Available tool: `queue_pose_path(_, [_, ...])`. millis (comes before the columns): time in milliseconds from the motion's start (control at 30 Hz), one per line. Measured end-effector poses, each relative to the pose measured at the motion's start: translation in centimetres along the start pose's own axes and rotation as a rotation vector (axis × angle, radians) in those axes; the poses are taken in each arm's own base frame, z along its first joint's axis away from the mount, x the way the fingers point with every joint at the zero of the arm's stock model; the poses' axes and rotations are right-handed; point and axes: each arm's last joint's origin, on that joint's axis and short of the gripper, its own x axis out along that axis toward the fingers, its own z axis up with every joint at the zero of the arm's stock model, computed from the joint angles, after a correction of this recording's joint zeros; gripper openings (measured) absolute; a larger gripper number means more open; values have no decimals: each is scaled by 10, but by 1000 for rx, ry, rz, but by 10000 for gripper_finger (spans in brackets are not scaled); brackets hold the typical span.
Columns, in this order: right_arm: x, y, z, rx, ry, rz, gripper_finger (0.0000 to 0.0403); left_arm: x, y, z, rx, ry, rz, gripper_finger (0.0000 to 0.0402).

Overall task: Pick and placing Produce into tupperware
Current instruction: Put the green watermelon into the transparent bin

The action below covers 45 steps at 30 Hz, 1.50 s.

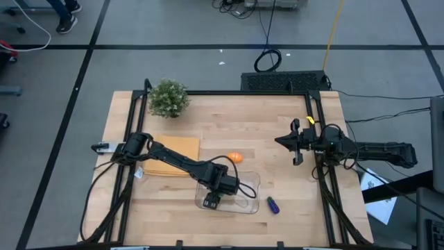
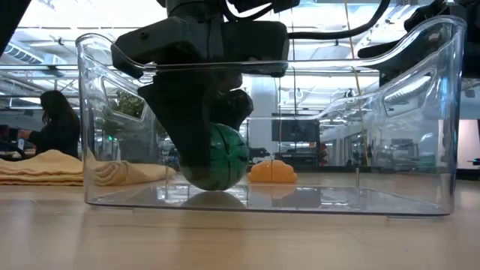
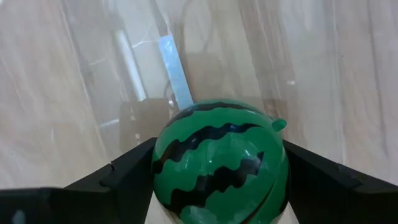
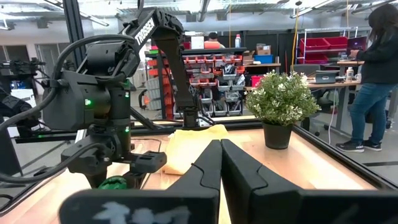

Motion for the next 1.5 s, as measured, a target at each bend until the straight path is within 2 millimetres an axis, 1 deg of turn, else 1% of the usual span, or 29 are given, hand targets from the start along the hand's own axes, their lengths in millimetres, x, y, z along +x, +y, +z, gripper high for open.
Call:
queue_pose_path(600, [0, 0, 0, 0, 0, 0, 0, 0, 1, 1, 7, -10, -22, 298])
queue_pose_path(933, [0, 0, 0, 0, 0, 0, 0, 0, 0, 1, 1, -12, -27, 350])
queue_pose_path(1500, [0, 0, 0, 0, 0, 0, 0, -1, 1, 2, 2, -14, -23, 354])
